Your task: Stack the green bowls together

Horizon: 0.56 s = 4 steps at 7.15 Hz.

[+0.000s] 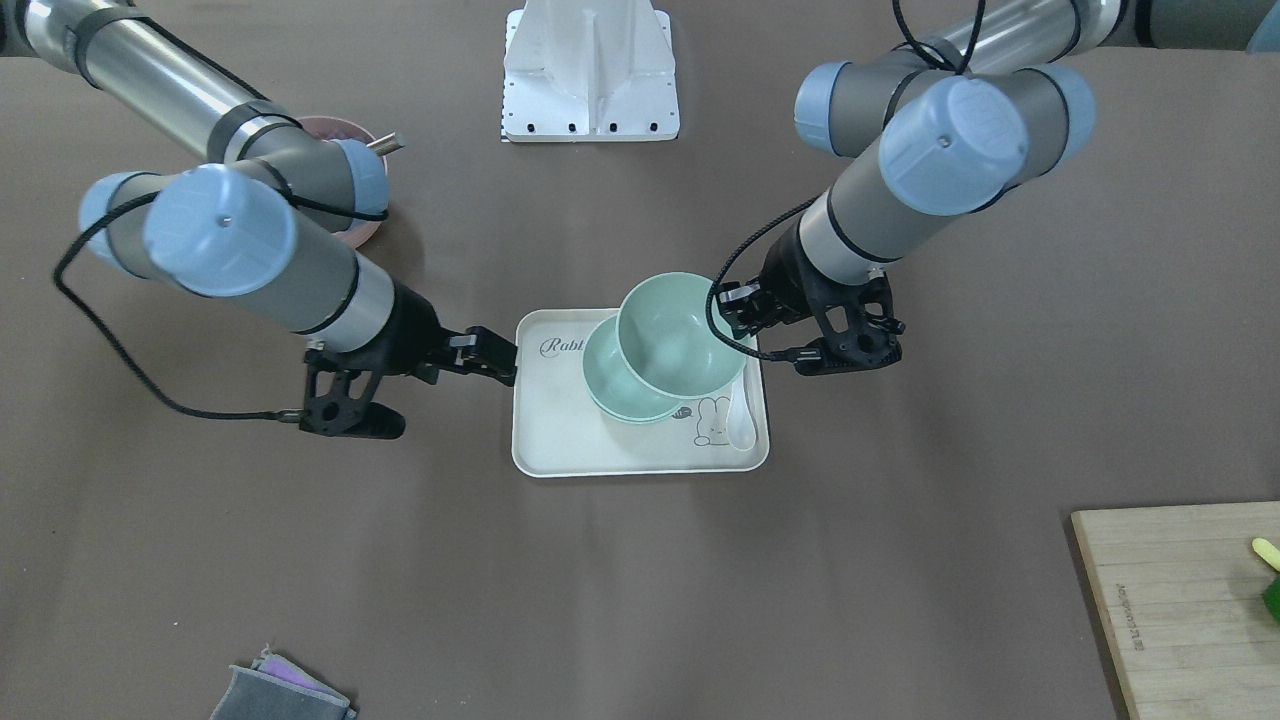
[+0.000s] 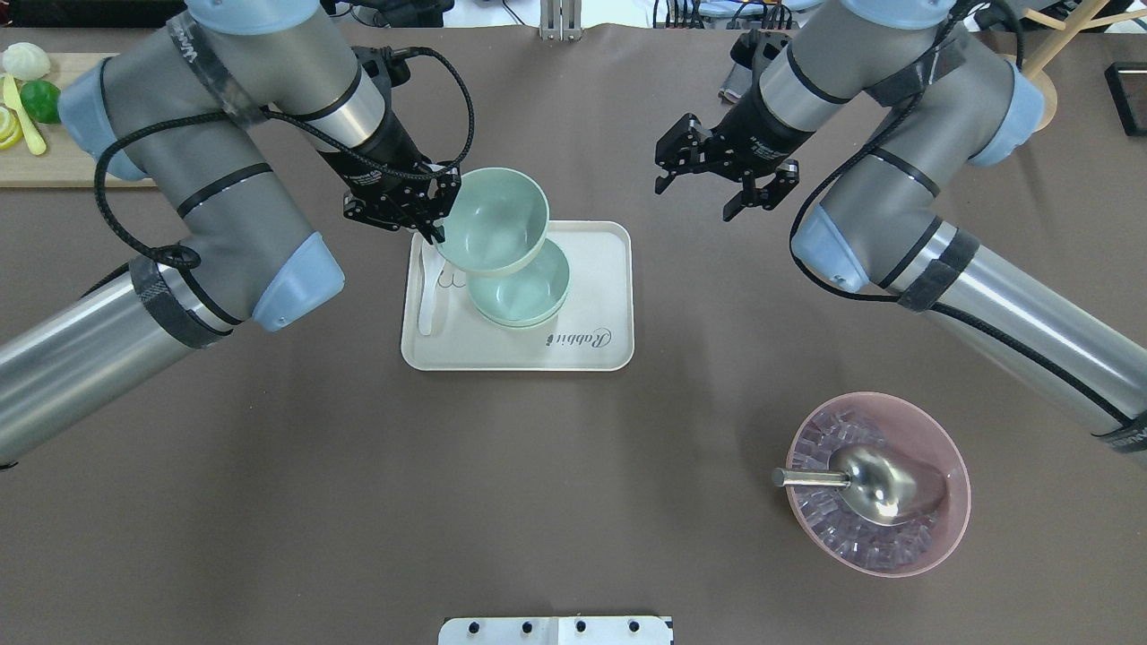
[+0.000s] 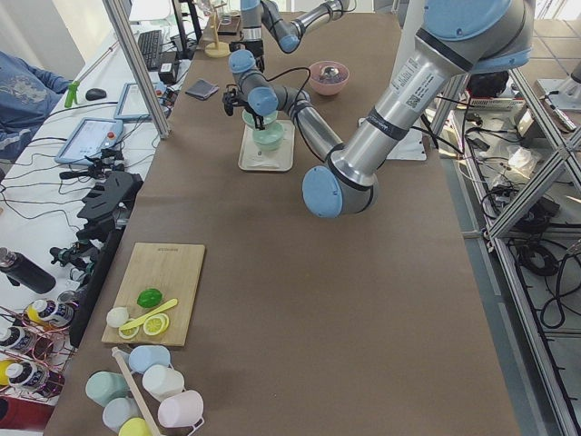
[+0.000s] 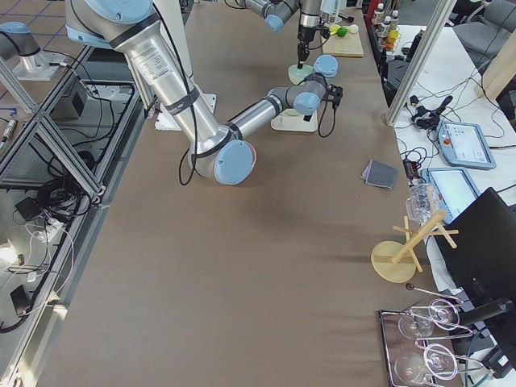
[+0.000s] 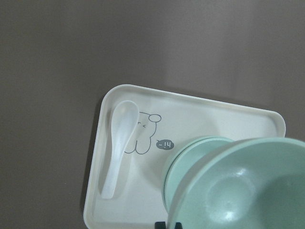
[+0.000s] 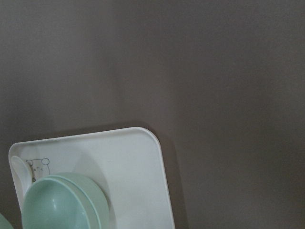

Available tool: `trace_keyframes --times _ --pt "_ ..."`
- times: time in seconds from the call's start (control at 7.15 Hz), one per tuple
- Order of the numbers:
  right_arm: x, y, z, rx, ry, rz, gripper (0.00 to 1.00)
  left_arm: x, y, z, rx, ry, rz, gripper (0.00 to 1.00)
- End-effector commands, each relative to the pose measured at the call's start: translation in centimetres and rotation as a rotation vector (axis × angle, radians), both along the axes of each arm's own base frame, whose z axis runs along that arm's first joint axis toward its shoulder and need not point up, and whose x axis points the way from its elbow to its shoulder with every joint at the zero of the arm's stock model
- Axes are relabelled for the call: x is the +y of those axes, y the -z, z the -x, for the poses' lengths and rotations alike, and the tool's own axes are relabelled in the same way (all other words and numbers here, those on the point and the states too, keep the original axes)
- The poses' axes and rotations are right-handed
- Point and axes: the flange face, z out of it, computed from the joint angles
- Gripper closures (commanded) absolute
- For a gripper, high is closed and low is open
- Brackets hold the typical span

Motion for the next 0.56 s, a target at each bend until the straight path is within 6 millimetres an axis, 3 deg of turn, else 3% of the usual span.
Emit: trace_keyframes --times 0.0,0.14,0.28,0.42 --pt "-0.1 -1.4 -1.0 0.004 0.004 -0.003 0.00 -0.1 -1.3 -2.9 0.046 -0.017 -0.055 1.00" --pt "-0.1 -1.7 -1.0 0.005 0.006 -0.002 0.00 0.0 -3.1 -5.0 0.062 -0.037 -0.070 0.35" --pt "-0.1 -1.7 -0.9 0.006 0.006 -0.003 0.00 -0.2 -3.9 -5.1 0.074 -0.032 -0.086 0.02" --pt "-0.2 -1.7 -0.9 0.009 0.003 -0.008 0.00 -1.4 -3.6 -3.6 0.075 -0.011 -0.085 0.02"
